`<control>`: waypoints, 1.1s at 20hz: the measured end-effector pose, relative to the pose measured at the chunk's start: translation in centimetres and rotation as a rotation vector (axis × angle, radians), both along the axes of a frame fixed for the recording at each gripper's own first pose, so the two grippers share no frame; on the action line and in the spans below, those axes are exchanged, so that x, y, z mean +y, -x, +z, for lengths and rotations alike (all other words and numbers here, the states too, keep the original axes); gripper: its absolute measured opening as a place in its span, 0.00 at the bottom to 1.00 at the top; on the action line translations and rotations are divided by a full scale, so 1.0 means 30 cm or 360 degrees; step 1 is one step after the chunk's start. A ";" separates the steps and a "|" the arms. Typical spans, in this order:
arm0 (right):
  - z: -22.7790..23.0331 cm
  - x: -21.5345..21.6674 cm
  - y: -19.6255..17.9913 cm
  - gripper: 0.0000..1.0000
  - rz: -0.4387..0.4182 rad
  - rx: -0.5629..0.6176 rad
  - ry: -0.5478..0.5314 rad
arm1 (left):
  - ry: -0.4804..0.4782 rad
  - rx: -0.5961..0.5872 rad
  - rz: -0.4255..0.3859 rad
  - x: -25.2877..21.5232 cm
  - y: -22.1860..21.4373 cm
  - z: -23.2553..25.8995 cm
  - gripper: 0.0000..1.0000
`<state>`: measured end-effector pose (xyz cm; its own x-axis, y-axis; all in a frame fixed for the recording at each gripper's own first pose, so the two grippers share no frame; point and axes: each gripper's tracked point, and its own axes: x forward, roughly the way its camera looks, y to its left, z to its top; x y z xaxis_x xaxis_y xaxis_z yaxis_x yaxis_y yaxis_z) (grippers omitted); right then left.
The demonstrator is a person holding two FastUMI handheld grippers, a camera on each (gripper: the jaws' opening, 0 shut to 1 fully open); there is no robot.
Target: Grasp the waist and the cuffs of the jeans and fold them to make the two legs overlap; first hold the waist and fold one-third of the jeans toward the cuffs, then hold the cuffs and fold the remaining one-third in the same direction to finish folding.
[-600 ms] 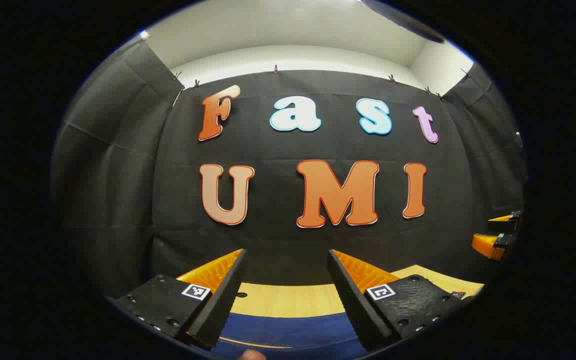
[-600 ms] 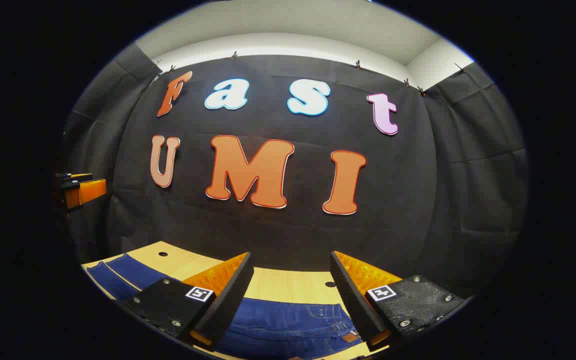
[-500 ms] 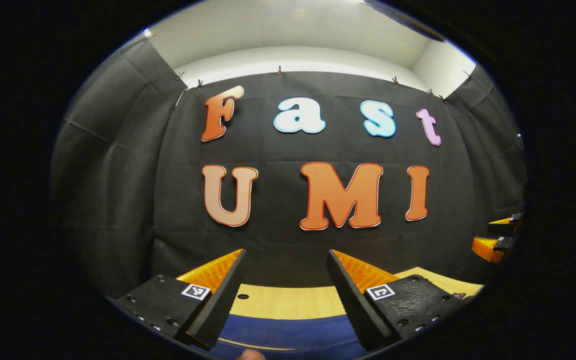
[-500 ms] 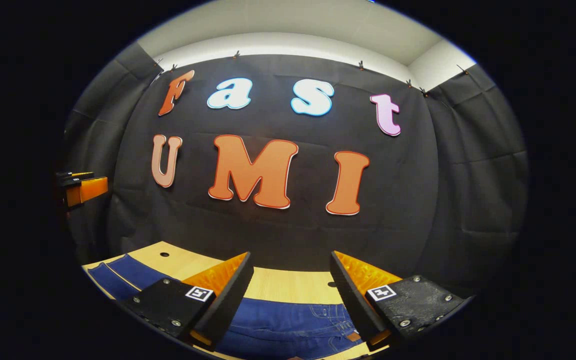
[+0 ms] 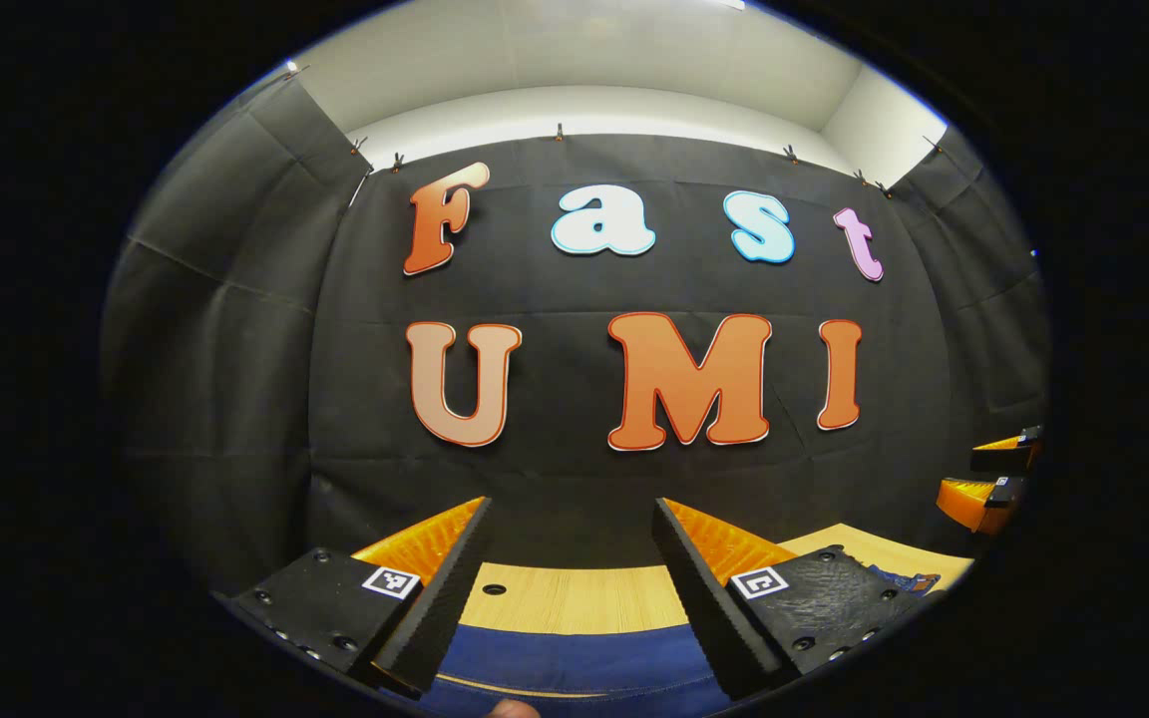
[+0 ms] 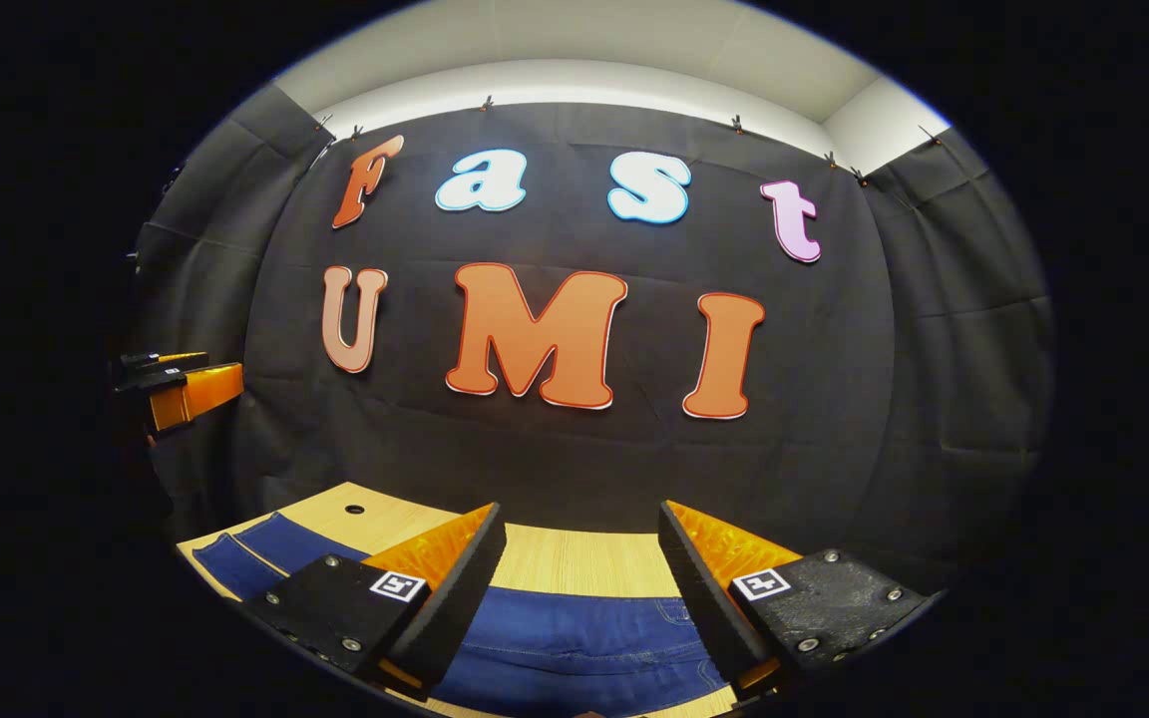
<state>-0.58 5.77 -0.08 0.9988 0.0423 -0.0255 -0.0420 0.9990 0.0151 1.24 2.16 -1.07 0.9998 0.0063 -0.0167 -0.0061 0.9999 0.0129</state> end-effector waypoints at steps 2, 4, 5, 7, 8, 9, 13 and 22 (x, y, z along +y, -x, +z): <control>0.002 -0.013 -0.002 0.96 -0.0008 -0.0007 0.0025 | -0.0008 0.0000 0.0014 0.011 0.000 -0.005 0.97; 0.002 -0.029 -0.006 0.96 -0.0022 -0.0011 0.0032 | -0.0023 -0.0009 0.0027 0.014 -0.007 0.003 0.97; 0.001 -0.035 -0.012 0.96 -0.0023 -0.0012 0.0024 | -0.0034 -0.0019 0.0034 0.019 -0.009 0.008 0.97; -0.008 -0.055 -0.025 0.96 -0.0033 -0.0008 0.0015 | -0.0082 -0.0026 0.0074 0.033 -0.007 0.000 0.97; -0.019 -0.066 -0.032 0.96 -0.0045 0.0005 0.0017 | -0.0104 -0.0025 0.0092 0.040 -0.008 -0.009 0.97; -0.039 -0.081 -0.035 0.96 -0.0051 0.0031 0.0015 | -0.0118 -0.0014 0.0103 0.038 -0.008 -0.027 0.97; -0.100 -0.159 -0.056 0.96 -0.0115 0.0101 0.0065 | -0.0173 0.0054 0.0160 0.082 0.000 -0.102 1.00; -0.262 -0.295 -0.096 0.96 -0.0159 0.0290 0.0089 | -0.0184 0.0287 0.0326 0.272 0.057 -0.288 0.99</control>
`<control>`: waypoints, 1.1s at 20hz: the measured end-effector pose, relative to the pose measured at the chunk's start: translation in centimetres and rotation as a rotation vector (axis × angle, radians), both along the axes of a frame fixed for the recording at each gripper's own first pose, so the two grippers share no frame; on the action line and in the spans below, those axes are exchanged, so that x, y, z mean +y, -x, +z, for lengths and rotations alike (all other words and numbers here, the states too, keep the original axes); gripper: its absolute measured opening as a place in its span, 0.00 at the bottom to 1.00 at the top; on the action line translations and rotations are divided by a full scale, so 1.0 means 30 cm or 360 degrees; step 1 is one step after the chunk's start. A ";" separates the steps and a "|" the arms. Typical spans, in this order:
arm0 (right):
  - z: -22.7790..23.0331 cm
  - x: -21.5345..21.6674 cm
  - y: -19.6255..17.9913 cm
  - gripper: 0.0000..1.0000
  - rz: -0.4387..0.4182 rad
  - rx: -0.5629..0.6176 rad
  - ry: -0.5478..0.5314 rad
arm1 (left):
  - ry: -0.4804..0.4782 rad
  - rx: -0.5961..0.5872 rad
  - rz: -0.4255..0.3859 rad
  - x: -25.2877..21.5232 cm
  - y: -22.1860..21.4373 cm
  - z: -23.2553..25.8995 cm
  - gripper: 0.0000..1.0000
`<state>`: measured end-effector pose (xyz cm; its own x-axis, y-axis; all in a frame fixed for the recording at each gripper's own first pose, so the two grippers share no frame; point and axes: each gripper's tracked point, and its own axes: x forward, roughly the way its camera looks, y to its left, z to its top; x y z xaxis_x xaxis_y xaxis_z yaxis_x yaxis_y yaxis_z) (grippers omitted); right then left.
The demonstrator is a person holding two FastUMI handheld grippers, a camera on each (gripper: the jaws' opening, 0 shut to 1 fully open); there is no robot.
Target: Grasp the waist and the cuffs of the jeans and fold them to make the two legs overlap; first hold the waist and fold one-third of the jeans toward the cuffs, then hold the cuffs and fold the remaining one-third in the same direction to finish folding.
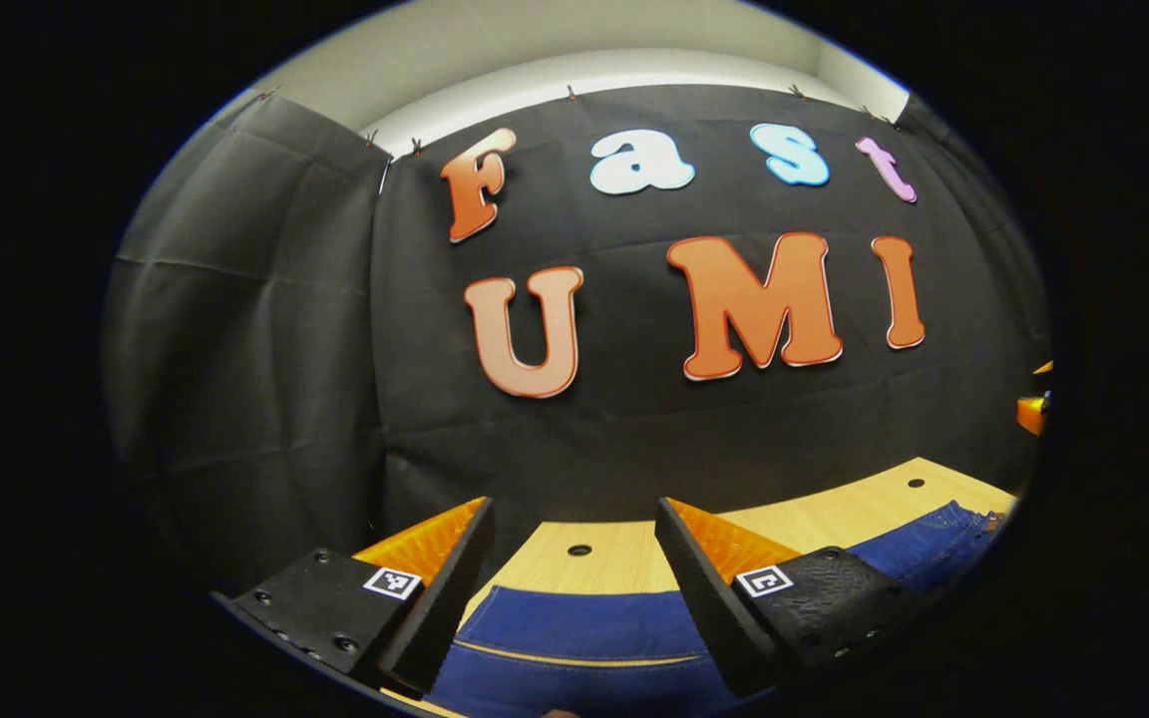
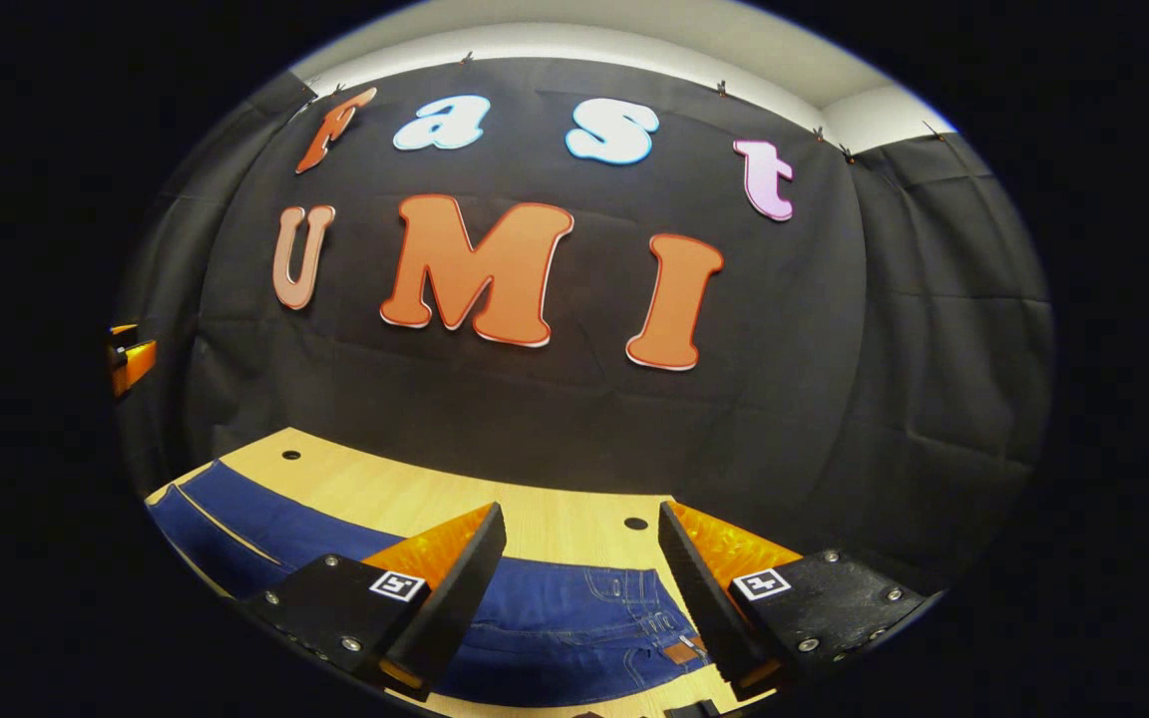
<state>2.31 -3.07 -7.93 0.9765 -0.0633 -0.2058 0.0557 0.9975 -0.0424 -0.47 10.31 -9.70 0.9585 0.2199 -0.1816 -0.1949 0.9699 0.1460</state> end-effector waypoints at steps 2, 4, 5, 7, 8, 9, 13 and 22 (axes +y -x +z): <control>-0.079 -0.020 -0.002 0.96 0.0003 0.0114 -0.0079 | 0.0049 0.0081 0.0076 0.056 0.027 -0.056 1.00; -0.156 -0.042 0.004 0.96 -0.0006 0.0230 -0.0174 | 0.0064 0.0153 0.0146 0.110 0.061 -0.108 0.98; -0.194 -0.056 0.008 0.96 -0.0016 0.0285 -0.0214 | 0.0061 0.0187 0.0173 0.131 0.080 -0.129 1.00; -0.252 -0.083 0.014 0.97 -0.0028 0.0366 -0.0273 | 0.0064 0.0245 0.0223 0.165 0.109 -0.168 0.98; -0.274 -0.095 0.015 0.97 -0.0034 0.0404 -0.0295 | 0.0075 0.0282 0.0244 0.178 0.124 -0.187 0.99; -0.304 -0.106 0.016 0.97 -0.0034 0.0444 -0.0321 | 0.0094 0.0322 0.0265 0.192 0.142 -0.213 1.00; -0.414 -0.151 0.034 0.97 -0.0053 0.0634 -0.0486 | 0.0243 0.0486 0.0361 0.252 0.211 -0.338 0.99; -0.666 -0.223 0.102 0.99 -0.0272 0.1044 -0.0848 | 0.1132 0.0804 0.0741 0.406 0.347 -0.674 0.98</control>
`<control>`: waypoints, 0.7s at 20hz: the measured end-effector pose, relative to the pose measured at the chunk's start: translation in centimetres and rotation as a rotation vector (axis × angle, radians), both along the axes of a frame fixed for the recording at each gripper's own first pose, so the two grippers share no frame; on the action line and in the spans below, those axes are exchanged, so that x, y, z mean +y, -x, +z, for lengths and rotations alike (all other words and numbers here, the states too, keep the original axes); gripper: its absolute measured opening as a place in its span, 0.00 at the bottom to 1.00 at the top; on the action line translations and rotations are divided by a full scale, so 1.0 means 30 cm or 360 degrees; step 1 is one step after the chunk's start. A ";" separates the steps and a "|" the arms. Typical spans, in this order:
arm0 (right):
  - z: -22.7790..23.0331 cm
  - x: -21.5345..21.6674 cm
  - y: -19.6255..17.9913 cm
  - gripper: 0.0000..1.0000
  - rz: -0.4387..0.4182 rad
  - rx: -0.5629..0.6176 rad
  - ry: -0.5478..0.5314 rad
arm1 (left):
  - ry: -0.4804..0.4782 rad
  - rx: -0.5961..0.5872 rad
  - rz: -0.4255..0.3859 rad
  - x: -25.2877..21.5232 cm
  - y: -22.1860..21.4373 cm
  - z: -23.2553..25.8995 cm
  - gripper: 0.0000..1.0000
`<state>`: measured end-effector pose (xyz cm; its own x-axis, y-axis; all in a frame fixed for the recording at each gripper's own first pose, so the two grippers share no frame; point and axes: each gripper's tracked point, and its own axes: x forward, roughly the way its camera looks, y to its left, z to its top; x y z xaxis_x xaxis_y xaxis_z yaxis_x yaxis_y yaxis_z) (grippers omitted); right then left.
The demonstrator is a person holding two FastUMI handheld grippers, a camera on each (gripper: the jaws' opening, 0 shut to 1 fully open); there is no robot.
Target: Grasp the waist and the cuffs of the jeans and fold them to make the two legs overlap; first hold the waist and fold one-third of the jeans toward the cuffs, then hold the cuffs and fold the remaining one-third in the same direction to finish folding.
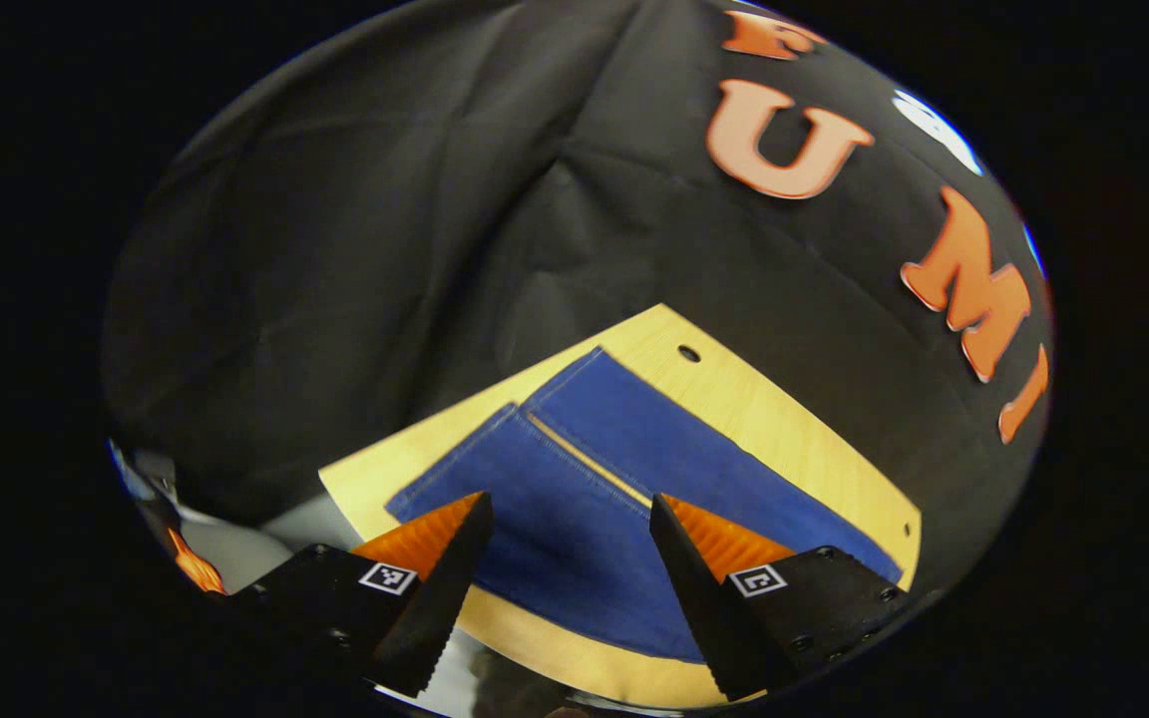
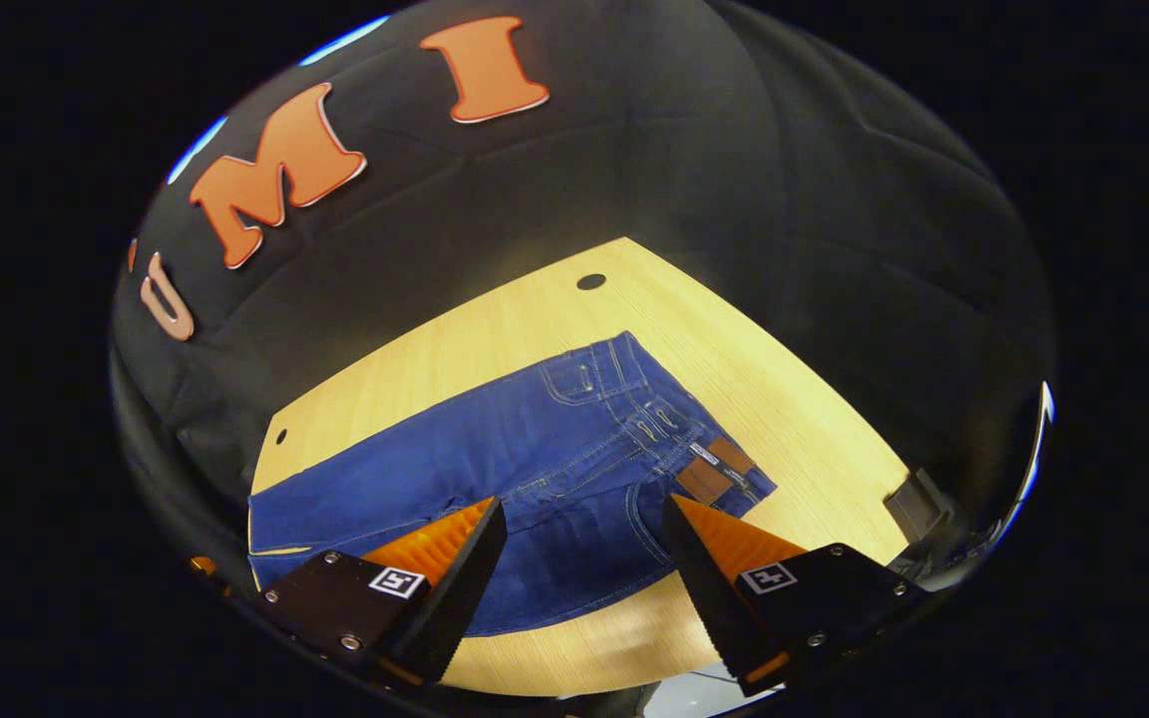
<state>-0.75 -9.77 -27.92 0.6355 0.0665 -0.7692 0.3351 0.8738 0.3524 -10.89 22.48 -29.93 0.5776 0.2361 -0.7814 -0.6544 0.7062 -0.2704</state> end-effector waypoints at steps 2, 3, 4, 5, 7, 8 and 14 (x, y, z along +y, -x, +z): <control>-0.024 -0.009 0.011 0.99 -0.0054 0.0061 -0.0053 | 0.0178 0.0035 0.0132 0.020 0.043 -0.076 0.98; -0.035 -0.015 0.014 0.99 -0.0080 0.0079 -0.0077 | 0.0241 0.0064 0.0188 0.037 0.063 -0.098 0.98; -0.048 -0.022 0.017 0.99 -0.0104 0.0103 -0.0097 | 0.0286 0.0095 0.0242 0.058 0.088 -0.107 0.98; -0.061 -0.025 0.022 0.99 -0.0124 0.0127 -0.0118 | 0.0340 0.0118 0.0284 0.070 0.102 -0.130 0.98; -0.078 -0.026 0.029 0.99 -0.0151 0.0170 -0.0153 | 0.0392 0.0157 0.0351 0.118 0.145 -0.154 0.98; -0.085 -0.023 0.029 0.99 -0.0167 0.0187 -0.0167 | 0.0404 0.0173 0.0373 0.122 0.165 -0.159 0.98; -0.135 -0.009 0.038 0.99 -0.0239 0.0272 -0.0275 | 0.0578 0.0193 0.0485 0.157 0.206 -0.233 0.98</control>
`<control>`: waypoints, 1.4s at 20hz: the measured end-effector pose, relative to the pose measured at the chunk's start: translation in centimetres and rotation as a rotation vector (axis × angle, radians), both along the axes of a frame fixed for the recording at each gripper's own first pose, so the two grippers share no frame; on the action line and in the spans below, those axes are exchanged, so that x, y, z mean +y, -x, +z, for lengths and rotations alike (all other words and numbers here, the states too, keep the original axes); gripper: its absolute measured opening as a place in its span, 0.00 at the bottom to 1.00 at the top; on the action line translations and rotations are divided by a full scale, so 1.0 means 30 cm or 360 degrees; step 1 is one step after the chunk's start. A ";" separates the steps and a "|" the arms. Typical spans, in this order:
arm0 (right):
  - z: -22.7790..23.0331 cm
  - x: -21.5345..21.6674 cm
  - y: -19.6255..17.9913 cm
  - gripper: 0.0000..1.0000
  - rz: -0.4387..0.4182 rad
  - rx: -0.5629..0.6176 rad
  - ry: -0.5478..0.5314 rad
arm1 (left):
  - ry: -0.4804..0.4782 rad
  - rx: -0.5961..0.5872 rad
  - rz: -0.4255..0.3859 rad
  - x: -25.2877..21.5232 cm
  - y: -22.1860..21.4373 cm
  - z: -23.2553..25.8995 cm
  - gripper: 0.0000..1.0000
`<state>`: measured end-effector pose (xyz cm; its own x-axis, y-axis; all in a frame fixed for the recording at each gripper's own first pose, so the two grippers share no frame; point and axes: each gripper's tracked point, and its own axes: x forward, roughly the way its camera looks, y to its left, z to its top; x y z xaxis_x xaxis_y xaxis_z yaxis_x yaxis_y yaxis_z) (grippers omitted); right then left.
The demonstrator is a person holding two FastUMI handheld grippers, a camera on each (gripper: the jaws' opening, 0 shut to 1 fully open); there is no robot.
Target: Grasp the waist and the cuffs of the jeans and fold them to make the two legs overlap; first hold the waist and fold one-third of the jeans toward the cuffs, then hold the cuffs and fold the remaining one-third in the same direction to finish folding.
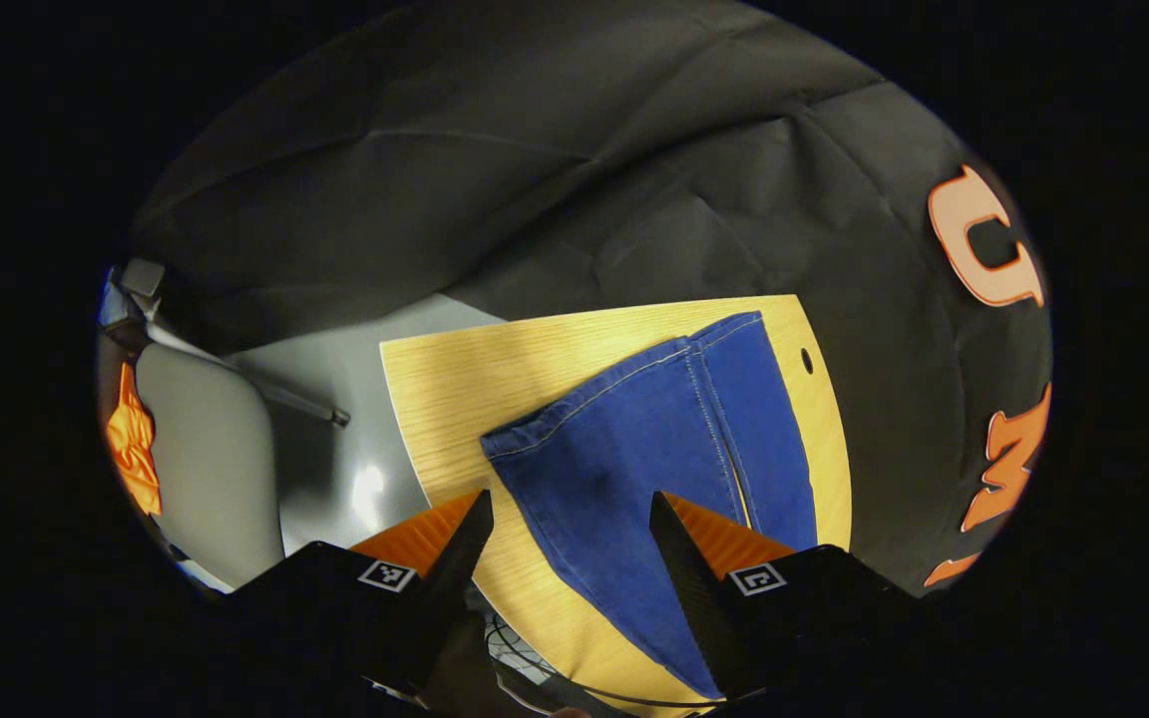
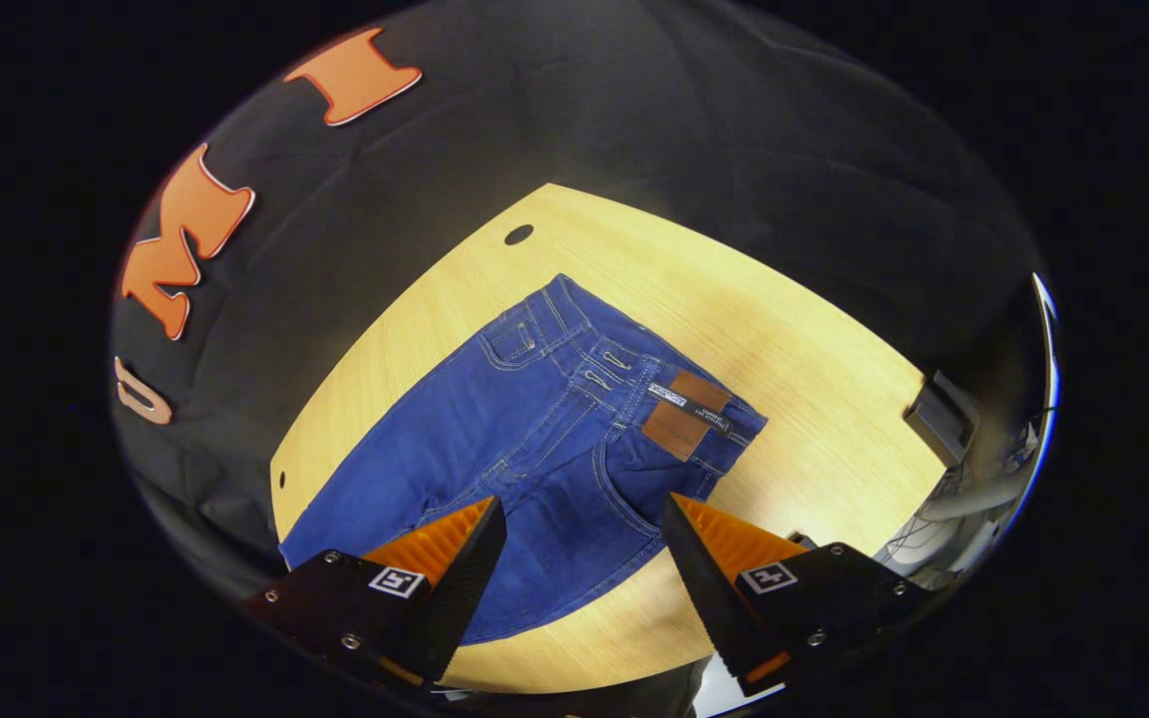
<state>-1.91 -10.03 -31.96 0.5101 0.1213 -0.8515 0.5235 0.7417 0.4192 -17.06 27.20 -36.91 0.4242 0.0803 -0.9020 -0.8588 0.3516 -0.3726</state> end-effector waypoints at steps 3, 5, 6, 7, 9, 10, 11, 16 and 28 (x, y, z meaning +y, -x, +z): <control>-0.019 0.004 0.006 0.99 -0.0044 0.0017 -0.0054 | 0.0046 -0.0089 0.0060 0.039 -0.026 -0.022 0.96; -0.033 0.006 0.004 0.96 -0.0072 0.0026 -0.0076 | 0.0072 -0.0148 0.0069 0.060 -0.048 -0.028 0.95; -0.032 0.008 0.000 0.96 -0.0077 0.0029 -0.0090 | 0.0076 -0.0165 0.0067 0.057 -0.055 -0.037 0.94; -0.034 0.007 -0.005 0.96 -0.0090 0.0020 -0.0098 | 0.0080 -0.0177 0.0057 0.055 -0.063 -0.046 0.93; -0.046 0.002 -0.010 0.96 -0.0111 0.0021 -0.0107 | 0.0095 -0.0239 0.0043 0.053 -0.095 -0.052 0.89; -0.054 -0.001 -0.014 0.96 -0.0121 0.0025 -0.0118 | 0.0118 -0.0273 0.0044 0.053 -0.113 -0.058 0.88; -0.061 -0.007 -0.013 0.96 -0.0137 0.0030 -0.0130 | 0.0145 -0.0309 0.0061 0.046 -0.133 -0.064 0.84; -0.079 -0.060 -0.007 0.96 -0.0210 0.0027 -0.0173 | 0.0266 -0.0402 0.0194 0.037 -0.189 -0.113 0.43; -0.254 -0.135 0.043 0.96 -0.0471 0.0135 -0.0396 | 0.0003 -0.0153 0.0033 0.040 -0.159 -0.120 0.01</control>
